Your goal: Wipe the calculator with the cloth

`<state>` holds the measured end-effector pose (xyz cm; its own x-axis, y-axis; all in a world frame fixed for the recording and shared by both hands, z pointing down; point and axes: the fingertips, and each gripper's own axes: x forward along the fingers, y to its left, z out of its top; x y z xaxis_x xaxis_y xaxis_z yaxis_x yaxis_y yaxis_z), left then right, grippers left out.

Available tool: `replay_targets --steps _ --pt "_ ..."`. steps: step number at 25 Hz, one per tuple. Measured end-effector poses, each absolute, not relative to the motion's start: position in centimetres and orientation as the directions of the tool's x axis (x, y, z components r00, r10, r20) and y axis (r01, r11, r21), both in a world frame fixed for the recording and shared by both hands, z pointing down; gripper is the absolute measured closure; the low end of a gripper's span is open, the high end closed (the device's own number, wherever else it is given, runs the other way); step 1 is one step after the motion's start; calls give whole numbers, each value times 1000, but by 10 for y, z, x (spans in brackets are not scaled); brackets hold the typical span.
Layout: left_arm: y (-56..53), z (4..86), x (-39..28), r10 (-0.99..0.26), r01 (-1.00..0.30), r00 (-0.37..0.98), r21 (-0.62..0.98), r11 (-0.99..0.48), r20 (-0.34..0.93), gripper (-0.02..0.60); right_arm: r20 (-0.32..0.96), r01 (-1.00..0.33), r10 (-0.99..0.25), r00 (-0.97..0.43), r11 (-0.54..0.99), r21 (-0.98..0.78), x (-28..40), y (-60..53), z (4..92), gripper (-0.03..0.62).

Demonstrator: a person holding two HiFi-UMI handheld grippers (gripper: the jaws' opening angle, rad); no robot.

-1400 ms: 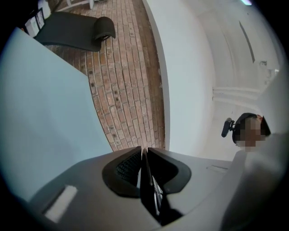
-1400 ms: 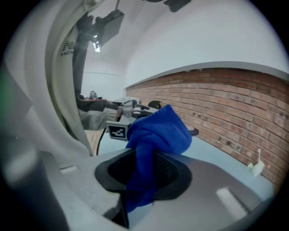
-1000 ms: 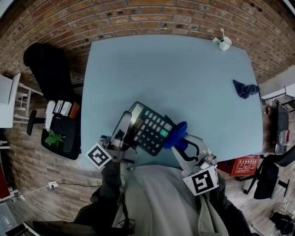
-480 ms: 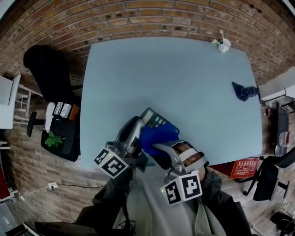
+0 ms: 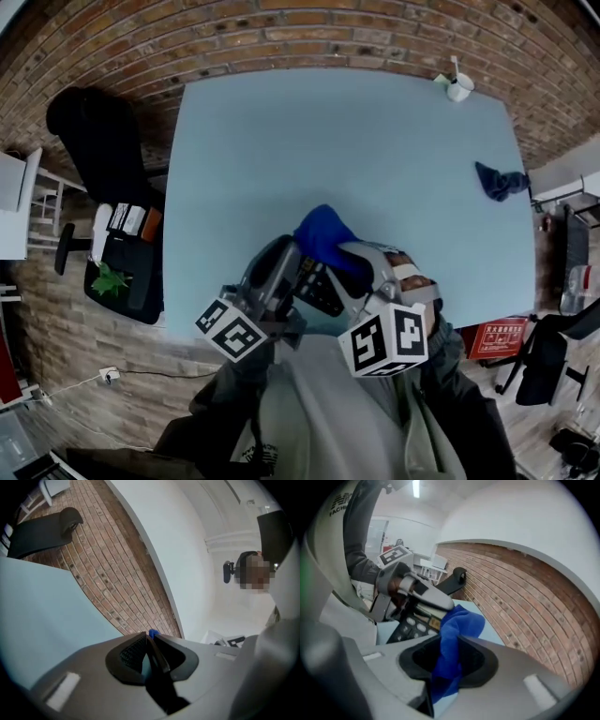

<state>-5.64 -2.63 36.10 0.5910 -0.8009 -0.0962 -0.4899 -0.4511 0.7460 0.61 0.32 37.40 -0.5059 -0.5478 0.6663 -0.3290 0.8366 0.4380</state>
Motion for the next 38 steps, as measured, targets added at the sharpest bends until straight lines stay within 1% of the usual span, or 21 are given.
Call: replay_targets --steps 3,5,9,11,13,16,18,20,22,23,24,26,28,29,31,33,35,37,38 --pt "-26 366 -52 -805 -465 586 775 -429 -94 534 665 -266 -529 -527 846 462 -19 13 367 488" --pt "-27 371 -59 -825 -446 557 804 -393 -95 534 671 -291 -518 -530 855 430 -12 9 370 488" --pt "-31 371 -75 -855 -468 510 805 -365 -90 534 714 -377 -511 -478 854 359 31 2 385 490" --pt "-34 371 -79 -866 -473 491 806 -355 -93 534 726 -374 -498 -474 861 345 33 8 384 491" --pt "-36 371 -78 -873 -472 477 808 -353 -102 534 734 -325 -459 -501 885 332 14 26 378 493" --pt "-37 369 -72 -871 -463 478 809 -361 -115 534 737 -186 -376 -562 926 330 -26 65 373 493" --pt "-37 370 -72 -871 -443 475 822 -357 -123 535 740 -133 -353 -573 930 342 -35 80 373 496" --pt "-38 369 -80 -882 -428 453 837 -343 -130 534 737 -153 -339 -585 938 311 -27 81 374 496" --pt "-39 368 -89 -893 -428 430 841 -331 -133 534 738 -222 -342 -582 940 260 -3 74 375 496" --pt "-39 367 -94 -898 -422 418 846 -326 -137 532 745 -264 -363 -560 930 254 13 68 376 496" --pt "-40 366 -99 -902 -402 405 857 -322 -149 532 753 -302 -391 -529 916 263 30 62 378 496" --pt "-43 360 -108 -908 -304 368 897 -320 -200 534 767 -327 -433 -474 895 303 54 56 386 496" --pt "-46 354 -111 -913 -216 328 922 -321 -241 537 764 -280 -430 -481 901 331 53 67 392 496" --pt "-47 352 -110 -915 -200 317 926 -322 -250 538 752 -249 -420 -509 908 338 43 77 392 496" --pt "-47 350 -104 -916 -182 311 930 -318 -253 537 692 -217 -435 -576 898 384 16 90 385 496" --pt "-47 353 -99 -918 -115 304 946 -302 -256 537 579 -227 -533 -617 825 518 -5 87 376 496" --pt "-47 353 -98 -917 -20 290 956 -292 -274 538 412 -248 -653 -635 678 692 -12 76 367 496" --pt "-47 348 -99 -911 16 291 953 -301 -293 540 249 -272 -730 -637 515 813 -7 68 359 496" --pt "-47 345 -100 -907 20 295 951 -307 -299 540 185 -297 -755 -630 453 840 0 65 354 496"
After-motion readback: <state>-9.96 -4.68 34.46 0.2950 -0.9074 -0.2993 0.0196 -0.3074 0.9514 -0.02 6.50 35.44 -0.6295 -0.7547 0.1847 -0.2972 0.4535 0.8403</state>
